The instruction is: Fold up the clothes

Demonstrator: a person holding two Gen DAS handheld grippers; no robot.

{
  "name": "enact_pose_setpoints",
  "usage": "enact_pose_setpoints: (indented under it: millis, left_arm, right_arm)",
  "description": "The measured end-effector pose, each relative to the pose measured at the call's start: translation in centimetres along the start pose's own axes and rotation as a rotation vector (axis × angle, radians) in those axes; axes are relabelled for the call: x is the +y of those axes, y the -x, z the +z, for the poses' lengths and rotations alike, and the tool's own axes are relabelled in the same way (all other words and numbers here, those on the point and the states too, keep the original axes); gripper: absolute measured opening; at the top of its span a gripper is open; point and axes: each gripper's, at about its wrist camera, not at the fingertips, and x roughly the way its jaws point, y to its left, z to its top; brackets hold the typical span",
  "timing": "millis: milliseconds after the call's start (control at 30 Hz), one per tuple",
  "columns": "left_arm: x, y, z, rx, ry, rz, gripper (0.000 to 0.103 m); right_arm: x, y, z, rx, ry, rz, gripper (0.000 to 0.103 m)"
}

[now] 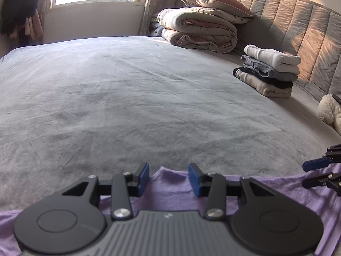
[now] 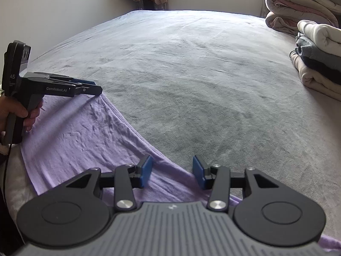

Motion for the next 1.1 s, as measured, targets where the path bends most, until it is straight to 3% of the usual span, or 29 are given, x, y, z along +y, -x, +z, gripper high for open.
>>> enact_pose_setpoints:
  millis: [67,100,167,233,300,400,600,967,1067,1100]
  left_arm:
    - [0.2,0.0,-0.1,0.0,0.007,-0.016,0.038]
    - [0.2,0.0,-0.2,-0.002,0.01,-0.021,0.032]
    - [0.4,-0.1,-0.3,-0.008,0.015,-0.03,0.021]
    - [0.4,-0.1,-0.6,-0.023,0.019,-0.028,0.008]
    - [0.4,0.1,-0.7,-0.041,0.019,-0.026,0.004]
    - [0.4,0.6,-0.6,-0.085,0.017,-0.023,0.003]
    - [0.7,1.1,-0.4,-0.134,0.035,-0.021,0.003]
    - [0.6,-0.7,-0.6,-0.043,0.031,-0.003,0.005]
    - [0.3,-0.6,-0.5,-0.038,0.018,-0.001,0.016]
    - [0.2,-0.5,-0.4,-0.038,0.014,0.0,0.034]
  right_arm:
    - [0.3,-0.2,0.0,0.004,0.012,0.001,0.047]
    - [0.5,-0.3,0.1,0.006,0.017,0.0,0.045]
    - [0.8,-0.5,0.2,0.007,0.025,0.0,0.038]
    - [1.0,-0.6,0.2,0.006,0.025,0.002,0.022]
    - [1.2,-0.7,0.1,0.002,0.024,-0.002,0.009]
    - [1.4,-0.6,0.0,-0.01,0.027,-0.018,0.004]
    - [1.7,-0.6,-0.3,-0.035,0.031,-0.049,0.003]
    - [2.2,-0.6,-0.6,-0.057,0.044,-0.085,0.006]
    - [2.4,-0.3,-0.5,-0.06,0.048,-0.112,0.022]
    - [2.4,-0.1,-0.5,-0.061,0.046,-0.127,0.033]
